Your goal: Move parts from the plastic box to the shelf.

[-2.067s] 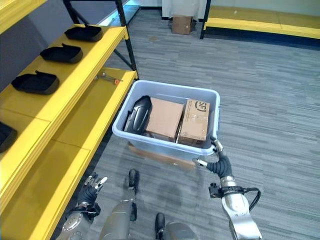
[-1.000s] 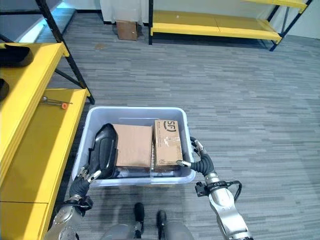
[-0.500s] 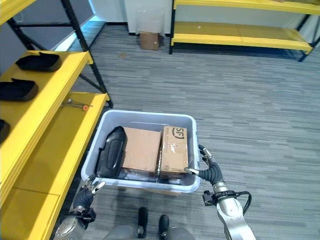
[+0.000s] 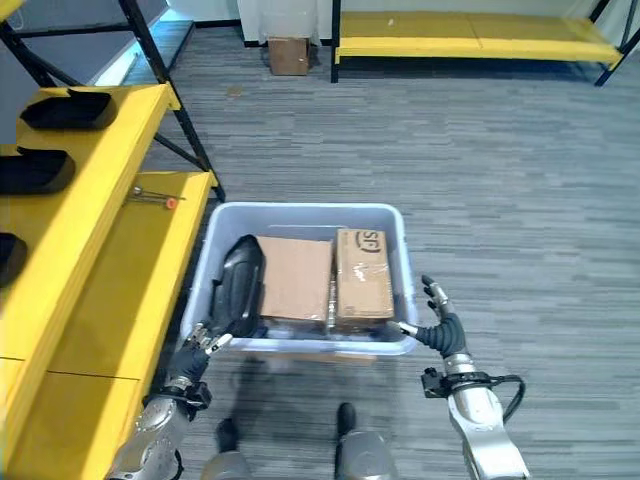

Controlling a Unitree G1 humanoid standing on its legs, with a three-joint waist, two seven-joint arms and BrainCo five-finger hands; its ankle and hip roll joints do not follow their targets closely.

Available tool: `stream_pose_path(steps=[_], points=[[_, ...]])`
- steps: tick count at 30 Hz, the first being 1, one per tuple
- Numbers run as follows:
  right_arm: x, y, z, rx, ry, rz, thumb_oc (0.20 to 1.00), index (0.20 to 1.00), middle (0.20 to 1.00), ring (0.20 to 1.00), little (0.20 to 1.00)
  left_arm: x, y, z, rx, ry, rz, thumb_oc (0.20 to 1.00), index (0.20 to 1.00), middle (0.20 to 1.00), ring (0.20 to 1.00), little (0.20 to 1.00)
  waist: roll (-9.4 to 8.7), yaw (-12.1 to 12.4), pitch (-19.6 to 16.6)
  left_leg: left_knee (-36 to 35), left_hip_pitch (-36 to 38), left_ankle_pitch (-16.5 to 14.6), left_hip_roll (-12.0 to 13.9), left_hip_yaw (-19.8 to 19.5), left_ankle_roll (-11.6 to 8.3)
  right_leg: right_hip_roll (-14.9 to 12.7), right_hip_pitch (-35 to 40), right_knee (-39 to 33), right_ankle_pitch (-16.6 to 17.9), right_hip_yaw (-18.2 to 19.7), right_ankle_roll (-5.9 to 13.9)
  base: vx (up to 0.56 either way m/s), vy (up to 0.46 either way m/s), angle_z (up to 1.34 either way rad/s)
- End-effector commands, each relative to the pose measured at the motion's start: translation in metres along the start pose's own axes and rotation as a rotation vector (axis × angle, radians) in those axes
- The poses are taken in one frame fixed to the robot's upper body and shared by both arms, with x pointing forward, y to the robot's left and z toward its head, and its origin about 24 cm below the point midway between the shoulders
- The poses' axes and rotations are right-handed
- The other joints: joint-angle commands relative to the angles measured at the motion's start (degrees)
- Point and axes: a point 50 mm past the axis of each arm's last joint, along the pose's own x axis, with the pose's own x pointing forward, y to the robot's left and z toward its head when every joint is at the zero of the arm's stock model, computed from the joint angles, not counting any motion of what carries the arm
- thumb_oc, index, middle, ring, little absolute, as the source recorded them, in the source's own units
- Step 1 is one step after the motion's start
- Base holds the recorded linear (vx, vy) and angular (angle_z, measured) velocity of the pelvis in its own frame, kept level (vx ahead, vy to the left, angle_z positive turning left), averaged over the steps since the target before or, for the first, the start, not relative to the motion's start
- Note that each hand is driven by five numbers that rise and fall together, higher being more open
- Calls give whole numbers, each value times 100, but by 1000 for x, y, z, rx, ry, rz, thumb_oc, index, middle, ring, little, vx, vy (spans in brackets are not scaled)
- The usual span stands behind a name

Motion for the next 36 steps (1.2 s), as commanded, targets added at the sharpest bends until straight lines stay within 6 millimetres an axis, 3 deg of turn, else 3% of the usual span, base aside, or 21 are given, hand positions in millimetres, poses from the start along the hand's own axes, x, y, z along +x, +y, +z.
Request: stream_pose_path(steps=[1, 4, 5, 8, 14, 16, 20, 22, 24, 25, 27, 30, 36], points=[[1, 4, 21, 29, -117, 14, 1000, 1000, 1000, 1000, 1000, -10, 27, 18, 34, -93, 64, 1000, 1000, 1000, 1000, 1000, -326, 110, -244, 123, 60, 157, -94, 39, 69, -211, 284, -71, -373, 192, 231, 161, 328, 1], [1, 5, 21, 32, -115, 18, 1000, 1000, 1000, 1000, 1000, -11, 29, 19, 36, -99, 69, 1000, 1000, 1000, 1000, 1000, -356, 118, -238, 185, 58, 43, -185, 87, 105, -326, 348, -140, -319, 188, 291, 67, 168, 6], [2, 7, 21, 21, -114, 35, 1000, 1000, 1000, 1000, 1000, -12, 32, 25, 45, -118, 71, 1000, 1000, 1000, 1000, 1000, -422, 129, -205, 305, -2, -163, -385, 170, 176, -531, 361, -230, -200, 176, 402, 76, 222, 8], [2, 9, 21, 19, -113, 46, 1000, 1000, 1000, 1000, 1000, -10, 34, 30, 64, -134, 71, 1000, 1000, 1000, 1000, 1000, -486, 133, -177, 372, -71, -239, -488, 201, 220, -639, 346, -281, -124, 187, 465, 52, 192, -2], [6, 13, 27, 43, -142, 59, 1000, 1000, 1000, 1000, 1000, 0, 22, 62, 136, -258, 17, 1000, 1000, 1000, 1000, 1000, -666, 82, -74, 365, -359, -296, -668, 318, 284, -828, 82, -434, 127, 241, 611, -16, 123, -5], [10, 16, 39, 62, -200, 64, 1000, 1000, 1000, 1000, 1000, 9, 3, 85, 129, -353, -33, 1000, 1000, 1000, 1000, 1000, -751, 26, 41, 297, -572, -238, -710, 406, 296, -861, -209, -516, 276, 312, 652, -80, 64, -12], [11, 19, 50, 74, -248, 68, 1000, 1000, 1000, 1000, 1000, 13, -15, 104, 124, -436, -85, 1000, 1000, 1000, 1000, 1000, -805, -26, 122, 224, -698, -173, -714, 484, 282, -867, -418, -544, 357, 368, 661, -44, 17, -14], [12, 24, 63, 84, -316, 82, 1000, 1000, 1000, 1000, 1000, 17, -39, 135, 153, -576, -119, 1000, 1000, 1000, 1000, 1000, -879, -119, 328, 182, -911, -85, -678, 567, 231, -837, -730, -531, 439, 433, 662, -98, -15, -18], [14, 27, 68, 90, -337, 86, 1000, 1000, 1000, 1000, 1000, 21, -48, 146, 179, -625, -113, 1000, 1000, 1000, 1000, 1000, -919, -150, 407, 173, -1005, -41, -658, 613, 210, -820, -869, -516, 489, 470, 665, -60, -29, -16], [14, 27, 68, 90, -337, 86, 1000, 1000, 1000, 1000, 1000, 21, -48, 146, 179, -625, -113, 1000, 1000, 1000, 1000, 1000, -919, -149, 406, 173, -1007, -41, -657, 614, 210, -820, -872, -515, 489, 471, 665, -42, -40, -7], [16, 31, 74, 96, -366, 97, 1000, 1000, 1000, 1000, 1000, 25, -54, 165, 289, -723, -56, 1000, 1000, 1000, 1000, 1000, -978, -201, 515, 150, -1099, 9, -610, 691, 179, -788, -1035, -507, 532, 509, 684, -41, -47, -14], [20, 38, 89, 102, -431, 116, 1000, 1000, 1000, 1000, 1000, 36, -59, 181, 292, -771, 19, 1000, 1000, 1000, 1000, 1000, -1068, -272, 737, 41, -1168, 110, -519, 810, 134, -711, -1277, -462, 580, 583, 702, -22, -60, -24], [20, 43, 94, 106, -460, 136, 1000, 1000, 1000, 1000, 1000, 46, -57, 189, 328, -779, 96, 1000, 1000, 1000, 1000, 1000, -1161, -329, 907, -56, -1176, 184, -431, 890, 97, -621, -1425, -409, 592, 625, 686, 1, -39, -12]])
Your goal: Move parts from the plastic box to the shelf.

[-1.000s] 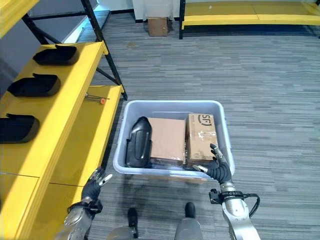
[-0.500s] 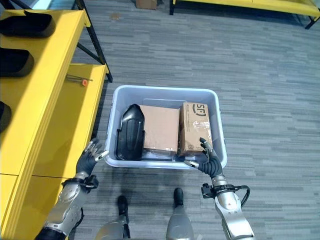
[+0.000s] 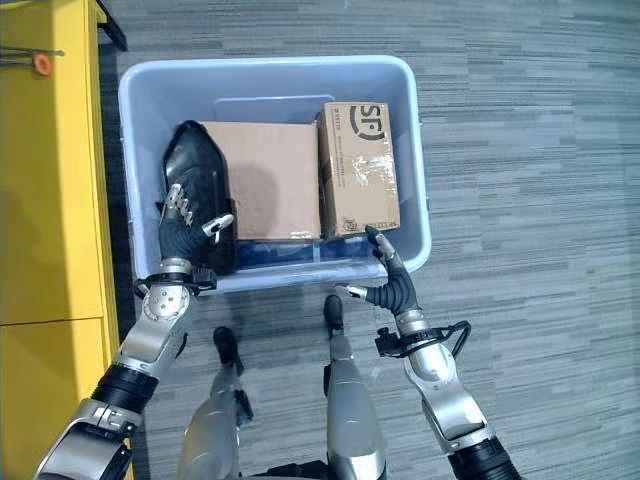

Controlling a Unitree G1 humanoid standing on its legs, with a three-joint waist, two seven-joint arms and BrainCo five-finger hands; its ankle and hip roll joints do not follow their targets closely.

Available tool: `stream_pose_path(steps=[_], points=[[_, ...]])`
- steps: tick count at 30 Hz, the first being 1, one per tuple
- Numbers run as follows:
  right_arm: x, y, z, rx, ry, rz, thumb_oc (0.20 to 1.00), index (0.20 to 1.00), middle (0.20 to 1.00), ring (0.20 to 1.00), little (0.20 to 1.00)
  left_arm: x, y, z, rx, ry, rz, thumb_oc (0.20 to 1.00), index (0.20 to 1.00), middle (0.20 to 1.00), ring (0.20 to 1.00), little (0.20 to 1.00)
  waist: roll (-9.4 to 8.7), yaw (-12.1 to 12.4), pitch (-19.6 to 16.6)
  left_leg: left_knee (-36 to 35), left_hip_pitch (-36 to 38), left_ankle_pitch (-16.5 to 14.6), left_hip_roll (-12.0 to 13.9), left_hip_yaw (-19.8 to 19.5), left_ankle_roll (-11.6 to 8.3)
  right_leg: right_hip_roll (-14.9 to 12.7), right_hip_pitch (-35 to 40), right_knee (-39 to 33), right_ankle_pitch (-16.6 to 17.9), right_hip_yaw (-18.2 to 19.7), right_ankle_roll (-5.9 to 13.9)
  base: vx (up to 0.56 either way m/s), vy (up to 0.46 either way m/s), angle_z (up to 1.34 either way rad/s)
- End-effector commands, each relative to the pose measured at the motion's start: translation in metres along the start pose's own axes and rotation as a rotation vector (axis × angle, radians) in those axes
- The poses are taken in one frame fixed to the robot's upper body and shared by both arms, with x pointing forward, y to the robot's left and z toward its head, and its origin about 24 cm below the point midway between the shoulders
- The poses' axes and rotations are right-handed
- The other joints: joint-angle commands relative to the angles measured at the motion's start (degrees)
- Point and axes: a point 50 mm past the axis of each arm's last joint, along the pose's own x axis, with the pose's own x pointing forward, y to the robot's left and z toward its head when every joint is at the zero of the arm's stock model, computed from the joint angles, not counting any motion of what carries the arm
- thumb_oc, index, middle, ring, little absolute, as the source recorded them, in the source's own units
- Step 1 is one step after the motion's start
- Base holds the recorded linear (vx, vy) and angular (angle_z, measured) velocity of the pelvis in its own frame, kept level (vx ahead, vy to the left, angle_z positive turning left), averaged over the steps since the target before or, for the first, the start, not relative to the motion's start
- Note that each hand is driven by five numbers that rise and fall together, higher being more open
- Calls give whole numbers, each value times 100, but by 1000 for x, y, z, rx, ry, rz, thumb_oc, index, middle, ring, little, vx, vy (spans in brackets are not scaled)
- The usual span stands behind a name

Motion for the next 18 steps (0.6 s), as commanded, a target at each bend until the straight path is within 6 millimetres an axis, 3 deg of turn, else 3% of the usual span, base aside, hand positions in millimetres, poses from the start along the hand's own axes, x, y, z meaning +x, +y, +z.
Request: stream_pose_path(steps=[1, 11, 15, 18], points=[[-7, -5, 16, 49, -108, -44, 1000, 1000, 1000, 1000, 1000, 2, 19, 0, 96, -54, 75, 1000, 1000, 1000, 1000, 1000, -161, 60, -412, 147, 6, -157, 67, 79, -35, -261, -104, 472, -413, -22, 298, 0, 0, 0], [-12, 4, 19, 114, -127, -11, 1000, 1000, 1000, 1000, 1000, 39, 34, -11, 186, 49, 231, 1000, 1000, 1000, 1000, 1000, -465, -197, -206, 186, -197, -144, 145, 187, -56, -145, -429, 517, -329, 86, 286, 19, -19, -7], [-18, 4, 19, 125, -122, 12, 1000, 1000, 1000, 1000, 1000, 61, 33, -2, 328, 54, 179, 1000, 1000, 1000, 1000, 1000, -512, -365, -175, 197, -193, -274, 173, 211, -104, -89, -504, 584, -445, 170, 309, 79, 10, -12], [-22, 7, 18, 131, -112, 36, 1000, 1000, 1000, 1000, 1000, 69, 26, -4, 314, 101, 163, 1000, 1000, 1000, 1000, 1000, -588, -488, -146, 178, -142, -288, 224, 324, -126, -17, -585, 602, -435, 271, 325, 28, -14, -13]])
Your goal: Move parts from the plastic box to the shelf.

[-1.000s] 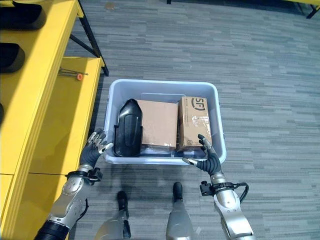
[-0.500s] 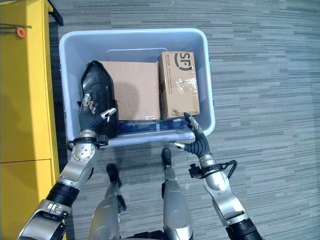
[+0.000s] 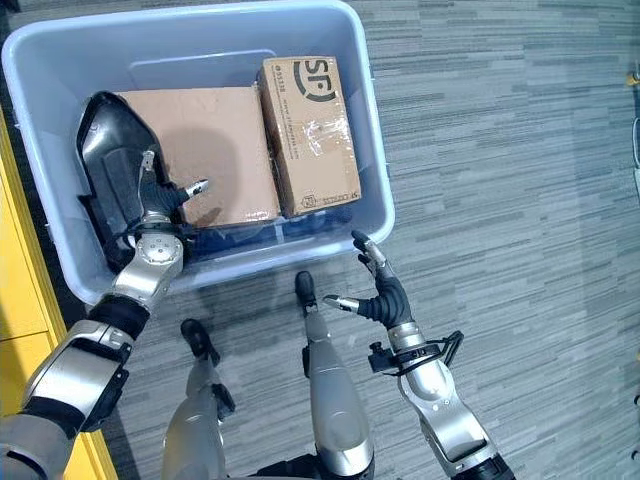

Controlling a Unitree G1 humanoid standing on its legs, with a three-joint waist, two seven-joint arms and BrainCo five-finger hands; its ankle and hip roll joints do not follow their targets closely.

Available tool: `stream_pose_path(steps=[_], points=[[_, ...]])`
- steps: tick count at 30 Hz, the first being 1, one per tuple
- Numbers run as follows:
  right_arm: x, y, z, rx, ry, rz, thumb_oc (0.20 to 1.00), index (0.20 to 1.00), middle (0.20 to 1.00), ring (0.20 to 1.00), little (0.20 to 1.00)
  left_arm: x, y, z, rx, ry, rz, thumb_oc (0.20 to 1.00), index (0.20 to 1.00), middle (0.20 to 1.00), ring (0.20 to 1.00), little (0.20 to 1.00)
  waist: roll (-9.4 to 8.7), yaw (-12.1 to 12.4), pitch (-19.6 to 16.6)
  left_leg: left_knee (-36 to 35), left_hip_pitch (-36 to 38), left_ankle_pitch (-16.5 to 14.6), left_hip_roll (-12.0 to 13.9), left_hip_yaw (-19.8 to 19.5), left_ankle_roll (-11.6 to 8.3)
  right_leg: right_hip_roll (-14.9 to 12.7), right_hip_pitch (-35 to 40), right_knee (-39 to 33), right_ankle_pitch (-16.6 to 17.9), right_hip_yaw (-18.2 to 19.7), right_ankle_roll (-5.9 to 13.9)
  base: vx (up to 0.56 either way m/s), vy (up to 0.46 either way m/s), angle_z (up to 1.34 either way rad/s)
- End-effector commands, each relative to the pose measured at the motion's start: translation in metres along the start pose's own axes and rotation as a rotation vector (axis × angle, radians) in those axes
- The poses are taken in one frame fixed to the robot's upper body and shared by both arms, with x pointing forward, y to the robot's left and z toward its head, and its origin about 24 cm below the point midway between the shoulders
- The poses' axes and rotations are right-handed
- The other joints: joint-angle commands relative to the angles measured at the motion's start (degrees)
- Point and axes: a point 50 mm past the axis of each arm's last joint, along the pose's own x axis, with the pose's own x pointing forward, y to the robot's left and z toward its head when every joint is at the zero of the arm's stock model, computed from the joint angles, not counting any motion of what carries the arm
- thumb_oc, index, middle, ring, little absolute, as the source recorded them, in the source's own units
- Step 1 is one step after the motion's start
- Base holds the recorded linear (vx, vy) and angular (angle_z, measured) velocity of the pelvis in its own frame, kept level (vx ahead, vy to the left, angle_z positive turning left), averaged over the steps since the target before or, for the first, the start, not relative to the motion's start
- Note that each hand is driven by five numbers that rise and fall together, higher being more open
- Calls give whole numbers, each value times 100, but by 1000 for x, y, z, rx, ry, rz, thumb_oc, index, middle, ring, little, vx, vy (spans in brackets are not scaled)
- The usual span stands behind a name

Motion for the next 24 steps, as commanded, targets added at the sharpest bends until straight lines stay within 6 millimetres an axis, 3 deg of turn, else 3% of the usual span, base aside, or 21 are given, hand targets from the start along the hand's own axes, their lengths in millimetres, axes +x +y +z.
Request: stream_pose_path(steps=[1, 8, 16, 21, 24], points=[[-1, -10, 9, 8, -64, -21, 1000, 1000, 1000, 1000, 1000, -6, -3, -13, 6, 35, -43, 1000, 1000, 1000, 1000, 1000, -170, 148, -299, 172, 265, -325, 135, 71, -35, -143, -5, 610, -599, -5, 438, 34, -12, -10], [-3, -12, 9, 7, -63, -34, 1000, 1000, 1000, 1000, 1000, -21, -30, 0, -50, -27, -124, 1000, 1000, 1000, 1000, 1000, -152, 132, -321, 71, 412, -342, 132, 125, -33, -119, 59, 586, -630, 21, 446, 11, 0, -5], [-6, -15, 7, -8, -50, -47, 1000, 1000, 1000, 1000, 1000, -33, -46, 10, -110, -75, -183, 1000, 1000, 1000, 1000, 1000, -72, 152, -378, 49, 493, -383, 120, 96, -19, -140, 157, 547, -676, -14, 438, 0, 0, 0], [-4, -17, 7, -18, -53, -64, 1000, 1000, 1000, 1000, 1000, -41, -43, 16, -199, -106, -160, 1000, 1000, 1000, 1000, 1000, -34, 257, -368, 51, 440, -262, 94, 81, 21, -157, 142, 532, -587, -39, 387, -47, -26, 1], [-2, -20, 8, -28, -64, -91, 1000, 1000, 1000, 1000, 1000, -48, -28, 31, -250, -204, -128, 1000, 1000, 1000, 1000, 1000, 50, 380, -356, 51, 438, -278, 68, 12, 36, -186, 206, 512, -599, -86, 386, 0, 0, 0]])
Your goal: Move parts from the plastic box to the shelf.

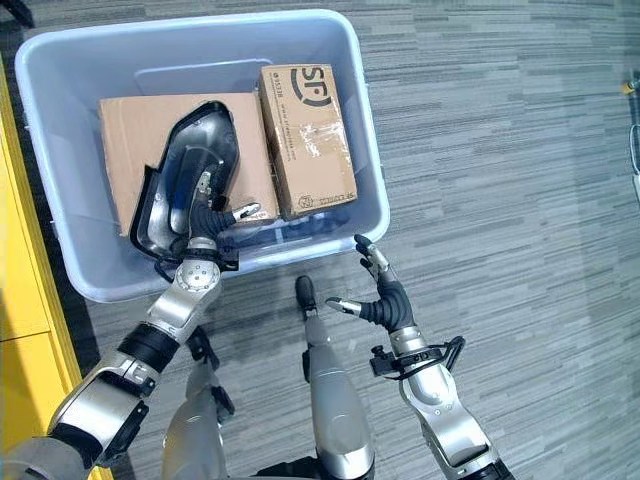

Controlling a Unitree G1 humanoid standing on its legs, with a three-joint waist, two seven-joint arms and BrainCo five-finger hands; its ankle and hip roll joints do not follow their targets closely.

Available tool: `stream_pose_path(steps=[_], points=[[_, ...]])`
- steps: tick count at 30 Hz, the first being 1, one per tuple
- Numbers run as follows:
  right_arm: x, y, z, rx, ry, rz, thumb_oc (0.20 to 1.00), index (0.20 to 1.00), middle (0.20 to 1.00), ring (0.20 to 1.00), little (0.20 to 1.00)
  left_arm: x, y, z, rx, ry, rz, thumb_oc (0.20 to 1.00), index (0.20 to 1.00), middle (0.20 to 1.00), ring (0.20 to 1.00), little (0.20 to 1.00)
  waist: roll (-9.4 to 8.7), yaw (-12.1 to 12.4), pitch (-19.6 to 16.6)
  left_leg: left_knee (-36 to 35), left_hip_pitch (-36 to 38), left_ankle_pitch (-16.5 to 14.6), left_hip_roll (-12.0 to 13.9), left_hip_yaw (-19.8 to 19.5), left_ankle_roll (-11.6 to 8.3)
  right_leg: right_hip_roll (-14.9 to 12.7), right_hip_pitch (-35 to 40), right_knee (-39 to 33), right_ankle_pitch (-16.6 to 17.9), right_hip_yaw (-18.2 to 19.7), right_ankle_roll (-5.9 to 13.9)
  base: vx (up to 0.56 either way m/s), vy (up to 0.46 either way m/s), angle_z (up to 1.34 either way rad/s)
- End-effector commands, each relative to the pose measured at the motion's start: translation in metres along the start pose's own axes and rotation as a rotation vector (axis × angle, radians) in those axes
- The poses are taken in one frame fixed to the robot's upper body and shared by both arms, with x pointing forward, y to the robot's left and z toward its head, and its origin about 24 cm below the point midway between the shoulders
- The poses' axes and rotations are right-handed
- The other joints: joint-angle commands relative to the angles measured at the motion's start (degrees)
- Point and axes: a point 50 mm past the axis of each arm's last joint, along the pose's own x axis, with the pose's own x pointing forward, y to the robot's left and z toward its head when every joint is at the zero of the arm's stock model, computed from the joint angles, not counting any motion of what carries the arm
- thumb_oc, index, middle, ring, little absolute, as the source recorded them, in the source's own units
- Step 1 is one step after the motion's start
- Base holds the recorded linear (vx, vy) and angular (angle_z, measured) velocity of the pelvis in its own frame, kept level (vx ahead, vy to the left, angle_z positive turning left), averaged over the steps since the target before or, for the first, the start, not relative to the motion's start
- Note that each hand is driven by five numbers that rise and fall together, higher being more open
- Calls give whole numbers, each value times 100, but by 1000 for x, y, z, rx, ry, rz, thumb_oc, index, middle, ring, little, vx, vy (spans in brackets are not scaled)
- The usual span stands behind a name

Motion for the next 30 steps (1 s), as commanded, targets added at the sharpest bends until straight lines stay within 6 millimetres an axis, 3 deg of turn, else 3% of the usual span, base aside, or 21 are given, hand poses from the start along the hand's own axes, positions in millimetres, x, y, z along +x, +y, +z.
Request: stream_pose_path(steps=[1, 6, 10, 14, 26, 30], points=[[0, -19, 9, -30, -67, -83, 1000, 1000, 1000, 1000, 1000, 8, 16, 23, -24, -143, 63, 1000, 1000, 1000, 1000, 1000, 93, 64, -252, 54, 350, -385, 20, -42, 69, -250, 208, 508, -751, -220, 444, 0, 0, 0], [4, -23, 11, -50, -83, -101, 1000, 1000, 1000, 1000, 1000, 0, 35, 45, -39, -268, 102, 1000, 1000, 1000, 1000, 1000, 175, 200, -247, 69, 328, -394, -14, -111, 86, -275, 248, 502, -765, -268, 441, 0, 0, 0], [4, -24, 11, -53, -86, -98, 1000, 1000, 1000, 1000, 1000, -1, 43, 51, -17, -304, 137, 1000, 1000, 1000, 1000, 1000, 200, 237, -244, 73, 310, -393, -21, -134, 85, -291, 272, 479, -762, -307, 444, -3, 1, 1], [2, -25, 12, -47, -93, -94, 1000, 1000, 1000, 1000, 1000, 3, 57, 59, 139, -365, 206, 1000, 1000, 1000, 1000, 1000, 217, 249, -232, 76, 271, -377, -26, -153, 75, -306, 279, 454, -749, -338, 458, -13, 3, 8], [-1, -24, 17, -58, -125, -70, 1000, 1000, 1000, 1000, 1000, 30, 86, 37, 617, -286, 331, 1000, 1000, 1000, 1000, 1000, 133, 152, -133, 79, 179, -329, 2, -111, 57, -265, 170, 474, -716, -306, 457, -2, 0, 1], [-1, -24, 19, -67, -131, -66, 1000, 1000, 1000, 1000, 1000, 34, 87, 29, 668, -233, 344, 1000, 1000, 1000, 1000, 1000, 103, 116, -98, 86, 139, -307, 10, -110, 52, -240, 121, 489, -710, -292, 456, 0, 0, 0]])
